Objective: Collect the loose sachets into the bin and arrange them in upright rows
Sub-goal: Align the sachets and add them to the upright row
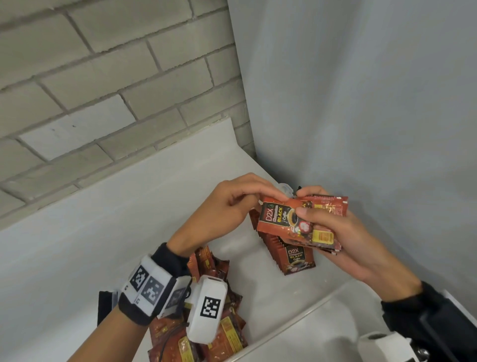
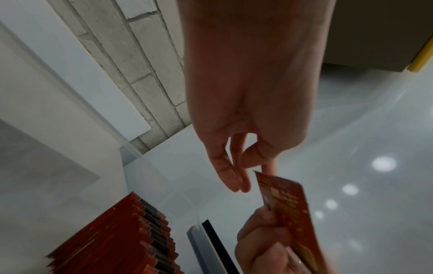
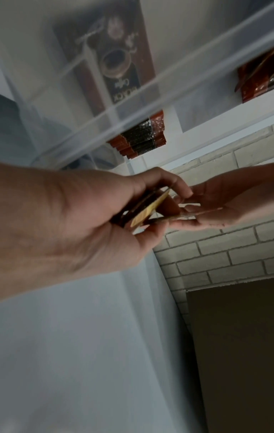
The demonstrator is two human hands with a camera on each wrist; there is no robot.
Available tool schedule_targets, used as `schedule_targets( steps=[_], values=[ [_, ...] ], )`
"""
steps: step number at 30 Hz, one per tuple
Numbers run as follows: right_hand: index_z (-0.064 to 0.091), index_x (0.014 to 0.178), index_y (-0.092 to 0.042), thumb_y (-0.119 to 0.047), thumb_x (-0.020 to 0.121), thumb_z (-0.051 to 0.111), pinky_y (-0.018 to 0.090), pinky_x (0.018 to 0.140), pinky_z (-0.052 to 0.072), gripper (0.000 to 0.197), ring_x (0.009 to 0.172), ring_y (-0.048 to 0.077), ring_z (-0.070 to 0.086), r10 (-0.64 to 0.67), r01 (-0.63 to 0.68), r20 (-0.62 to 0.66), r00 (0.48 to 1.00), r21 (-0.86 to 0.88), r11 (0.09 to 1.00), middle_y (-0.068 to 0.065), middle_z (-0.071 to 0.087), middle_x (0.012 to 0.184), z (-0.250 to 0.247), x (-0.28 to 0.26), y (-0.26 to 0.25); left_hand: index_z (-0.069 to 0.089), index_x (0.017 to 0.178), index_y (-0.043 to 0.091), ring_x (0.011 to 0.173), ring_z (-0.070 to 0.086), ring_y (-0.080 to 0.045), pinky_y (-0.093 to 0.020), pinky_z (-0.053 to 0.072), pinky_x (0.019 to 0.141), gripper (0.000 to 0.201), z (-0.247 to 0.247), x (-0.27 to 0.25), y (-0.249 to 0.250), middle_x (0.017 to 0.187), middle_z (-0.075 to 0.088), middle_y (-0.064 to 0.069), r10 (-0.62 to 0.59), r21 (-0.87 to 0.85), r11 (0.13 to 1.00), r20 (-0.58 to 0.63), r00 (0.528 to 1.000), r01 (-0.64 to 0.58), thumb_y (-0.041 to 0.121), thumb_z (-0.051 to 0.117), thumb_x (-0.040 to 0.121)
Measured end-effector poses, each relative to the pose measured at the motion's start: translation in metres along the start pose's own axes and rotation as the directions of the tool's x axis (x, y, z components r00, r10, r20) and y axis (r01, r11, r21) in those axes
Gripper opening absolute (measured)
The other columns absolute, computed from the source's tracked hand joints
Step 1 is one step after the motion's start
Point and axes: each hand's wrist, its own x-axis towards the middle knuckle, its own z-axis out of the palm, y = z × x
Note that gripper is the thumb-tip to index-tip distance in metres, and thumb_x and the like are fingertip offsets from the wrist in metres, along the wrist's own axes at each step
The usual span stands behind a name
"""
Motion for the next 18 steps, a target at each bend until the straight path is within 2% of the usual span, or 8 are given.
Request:
schedule_targets(
  steps=[2, 4, 6, 9, 12, 15, 17, 18],
  values=[
    [0.059, 0.096, -0.021, -0.006, 0.069, 0.066, 0.031, 0.058, 0.057, 0.032, 0.076, 0.027, 0.071, -0.021, 0.021, -0.016, 1.0, -0.026, 0.999, 0.014, 0.072, 0.093, 0.0, 0.0, 0.002, 0.069, 0.109, 0.01, 0.105, 0.063, -0.015, -0.024, 0.053, 0.082, 0.035, 0.0, -0.002, 0.005, 0.108, 0.068, 0.001, -0.07, -0.027, 0.997, -0.007, 0.997, 0.07, -0.003, 0.038, 0.098],
    [0.058, 0.097, -0.021, -0.002, 0.068, 0.07, 0.031, 0.057, 0.056, 0.036, 0.076, 0.026, 0.07, -0.036, 0.036, -0.017, 0.999, -0.041, 0.999, 0.013, 0.071, 0.092, -0.002, 0.001, 0.004, 0.068, 0.111, 0.009, 0.103, 0.065, -0.014, -0.026, 0.053, 0.085, 0.023, 0.002, -0.003, 0.011, 0.107, 0.07, 0.005, -0.128, -0.066, 0.99, 0.01, 0.992, 0.128, 0.011, 0.049, 0.098],
    [0.057, 0.098, -0.021, -0.001, 0.069, 0.069, 0.03, 0.056, 0.055, 0.037, 0.075, 0.025, 0.07, -0.05, 0.049, -0.004, 0.999, -0.042, 0.998, 0.013, 0.071, 0.092, -0.002, 0.0, 0.004, 0.067, 0.113, 0.013, 0.103, 0.065, -0.02, -0.032, 0.054, 0.09, 0.027, 0.005, -0.004, 0.014, 0.111, 0.069, 0.008, -0.152, -0.051, 0.987, 0.049, 0.987, 0.155, 0.02, 0.062, 0.088],
    [0.055, 0.099, -0.021, -0.005, 0.071, 0.063, 0.028, 0.056, 0.054, 0.033, 0.072, 0.023, 0.069, -0.082, 0.082, -0.004, 0.997, -0.029, 0.996, 0.009, 0.07, 0.087, -0.001, -0.001, 0.005, 0.065, 0.117, 0.013, 0.107, 0.063, -0.023, -0.041, 0.052, 0.094, 0.036, 0.003, -0.003, 0.015, 0.118, 0.065, 0.004, -0.17, -0.05, 0.983, 0.105, 0.98, 0.176, 0.008, 0.07, 0.082],
    [0.054, 0.098, -0.023, -0.01, 0.074, 0.063, 0.024, 0.057, 0.052, 0.028, 0.065, 0.013, 0.063, -0.231, 0.235, -0.101, 0.968, 0.03, 0.971, -0.001, 0.061, 0.072, -0.002, -0.001, 0.005, 0.066, 0.116, 0.008, 0.108, 0.062, -0.018, -0.036, 0.052, 0.093, 0.034, -0.006, -0.003, 0.016, 0.116, 0.064, -0.004, -0.152, -0.017, 0.988, 0.155, 0.976, 0.157, 0.003, 0.069, 0.083],
    [0.058, 0.095, -0.028, -0.022, 0.072, 0.07, 0.028, 0.069, 0.053, 0.026, 0.068, 0.012, 0.057, -0.352, 0.376, -0.207, 0.913, 0.09, 0.922, -0.001, 0.057, 0.073, -0.008, 0.0, 0.006, 0.069, 0.115, 0.015, 0.106, 0.06, -0.019, -0.034, 0.051, 0.092, 0.033, -0.004, -0.002, 0.014, 0.11, 0.062, -0.007, -0.137, 0.107, 0.988, 0.309, 0.941, 0.109, 0.006, 0.07, 0.083],
    [0.061, 0.094, -0.029, -0.031, 0.066, 0.077, 0.03, 0.071, 0.053, 0.032, 0.071, 0.013, 0.057, -0.377, 0.403, -0.22, 0.9, 0.088, 0.911, 0.0, 0.057, 0.075, -0.009, 0.0, 0.007, 0.069, 0.116, 0.017, 0.097, 0.059, -0.01, -0.021, 0.047, 0.086, 0.034, 0.008, -0.001, 0.005, 0.104, 0.061, -0.002, -0.116, 0.272, 0.962, 0.408, 0.906, 0.001, 0.01, 0.071, 0.083],
    [0.061, 0.094, -0.03, -0.035, 0.064, 0.08, 0.03, 0.071, 0.053, 0.036, 0.072, 0.013, 0.057, -0.382, 0.405, -0.214, 0.899, 0.078, 0.911, 0.0, 0.057, 0.076, -0.009, 0.001, 0.007, 0.069, 0.117, 0.018, 0.09, 0.055, -0.004, -0.012, 0.041, 0.081, 0.035, 0.015, 0.001, -0.001, 0.098, 0.057, 0.001, -0.096, 0.35, 0.934, 0.442, 0.892, -0.074, 0.011, 0.071, 0.083]
  ],
)
